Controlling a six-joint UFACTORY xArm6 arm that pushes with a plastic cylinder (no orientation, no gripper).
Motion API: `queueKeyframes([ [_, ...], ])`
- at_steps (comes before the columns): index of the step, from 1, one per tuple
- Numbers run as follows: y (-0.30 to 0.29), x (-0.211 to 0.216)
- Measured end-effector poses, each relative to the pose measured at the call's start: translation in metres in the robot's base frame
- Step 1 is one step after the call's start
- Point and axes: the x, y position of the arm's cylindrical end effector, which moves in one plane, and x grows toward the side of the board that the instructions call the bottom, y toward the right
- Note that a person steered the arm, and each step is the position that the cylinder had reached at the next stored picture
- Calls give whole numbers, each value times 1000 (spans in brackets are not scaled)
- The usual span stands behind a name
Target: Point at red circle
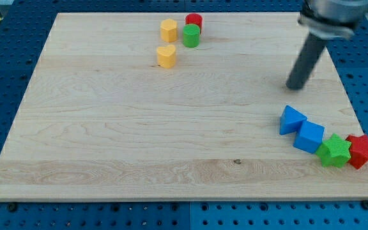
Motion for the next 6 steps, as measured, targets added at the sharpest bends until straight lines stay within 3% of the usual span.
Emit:
queueKeyframes([
  [1,-18,-102],
  [2,-46,-177],
  [6,-156,-190],
])
